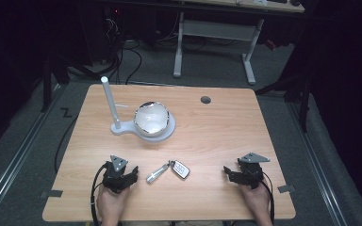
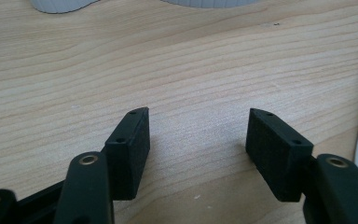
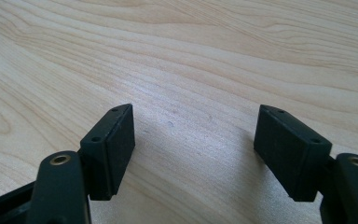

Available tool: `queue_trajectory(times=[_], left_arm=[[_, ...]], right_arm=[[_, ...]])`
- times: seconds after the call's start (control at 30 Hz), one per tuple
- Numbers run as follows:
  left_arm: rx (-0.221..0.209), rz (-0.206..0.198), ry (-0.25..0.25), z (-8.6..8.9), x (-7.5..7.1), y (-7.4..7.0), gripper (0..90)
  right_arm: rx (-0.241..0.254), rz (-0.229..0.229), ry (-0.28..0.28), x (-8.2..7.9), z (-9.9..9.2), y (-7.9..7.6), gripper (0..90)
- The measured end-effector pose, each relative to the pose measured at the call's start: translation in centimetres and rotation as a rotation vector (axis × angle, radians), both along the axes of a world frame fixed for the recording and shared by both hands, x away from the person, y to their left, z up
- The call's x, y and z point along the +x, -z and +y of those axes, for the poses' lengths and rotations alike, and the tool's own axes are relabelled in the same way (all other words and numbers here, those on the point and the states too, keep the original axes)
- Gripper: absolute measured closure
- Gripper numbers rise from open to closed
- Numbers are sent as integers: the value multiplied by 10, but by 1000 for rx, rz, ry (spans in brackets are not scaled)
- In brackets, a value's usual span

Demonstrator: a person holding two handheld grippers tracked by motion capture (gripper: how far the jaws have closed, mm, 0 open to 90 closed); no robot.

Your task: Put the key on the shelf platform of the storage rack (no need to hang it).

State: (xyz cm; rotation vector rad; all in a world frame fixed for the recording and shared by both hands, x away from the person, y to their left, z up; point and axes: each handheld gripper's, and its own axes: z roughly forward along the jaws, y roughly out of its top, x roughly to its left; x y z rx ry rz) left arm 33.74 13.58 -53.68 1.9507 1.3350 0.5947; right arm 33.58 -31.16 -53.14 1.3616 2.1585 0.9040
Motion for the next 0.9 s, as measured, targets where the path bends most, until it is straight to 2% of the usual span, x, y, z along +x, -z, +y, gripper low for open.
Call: queue_trajectory(times=[0.9], left_arm=[[0,3,0,-1,-2,0,385]], right_arm=[[1,-1,3,0,0,0,297]])
